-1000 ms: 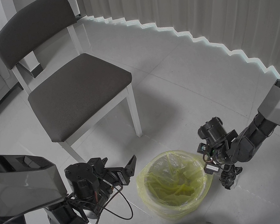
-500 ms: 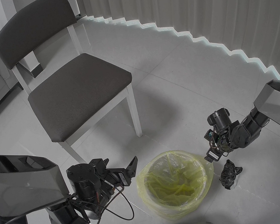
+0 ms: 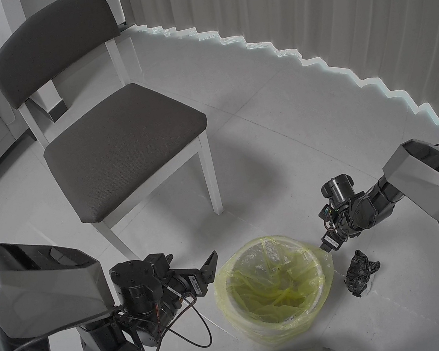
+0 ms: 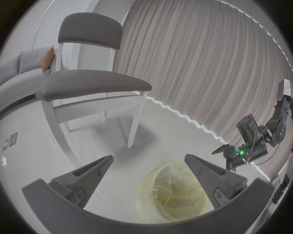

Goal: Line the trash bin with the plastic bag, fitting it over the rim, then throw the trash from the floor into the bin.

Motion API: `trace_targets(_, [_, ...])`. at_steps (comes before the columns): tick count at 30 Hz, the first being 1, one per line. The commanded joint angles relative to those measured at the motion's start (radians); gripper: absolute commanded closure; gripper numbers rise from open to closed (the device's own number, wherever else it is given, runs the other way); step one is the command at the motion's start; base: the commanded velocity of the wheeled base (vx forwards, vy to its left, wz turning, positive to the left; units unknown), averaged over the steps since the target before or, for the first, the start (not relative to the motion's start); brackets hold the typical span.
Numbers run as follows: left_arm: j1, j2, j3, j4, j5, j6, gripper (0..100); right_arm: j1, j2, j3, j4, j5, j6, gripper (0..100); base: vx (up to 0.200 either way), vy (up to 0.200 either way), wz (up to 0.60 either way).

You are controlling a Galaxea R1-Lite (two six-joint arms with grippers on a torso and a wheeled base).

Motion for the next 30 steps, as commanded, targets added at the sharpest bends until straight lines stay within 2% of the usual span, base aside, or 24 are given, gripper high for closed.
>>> trace_targets(1, [0.0,0.014,-0.003,-0.011,0.001,0.0,0,0.01,0.039,-0.034,0.007,-0.001,-0.003,0,0.0,0.0,0.0])
trace_targets(7, [0.001,0.014,-0.003,-0.011,0.001,0.0,0,0.021,0.068,-0.06,0.007,-0.002,-0.006,0,0.0,0.0,0.0])
trace_targets(15, [0.006,0.013,-0.001,-0.012,0.001,0.0,0,0.053,0.09,-0.129,0.056,-0.007,0.031,0,0.0,0.0,0.0])
trace_targets(24, [0.009,0.01,-0.003,-0.012,0.001,0.0,0,-0.013,-0.015,-0.076,0.061,-0.016,0.025,0,0.0,0.0,0.0])
trace_targets(30, [0.009,0.005,-0.004,-0.012,0.001,0.0,0,-0.033,-0.119,0.049,0.06,-0.014,-0.015,0,0.0,0.0,0.0])
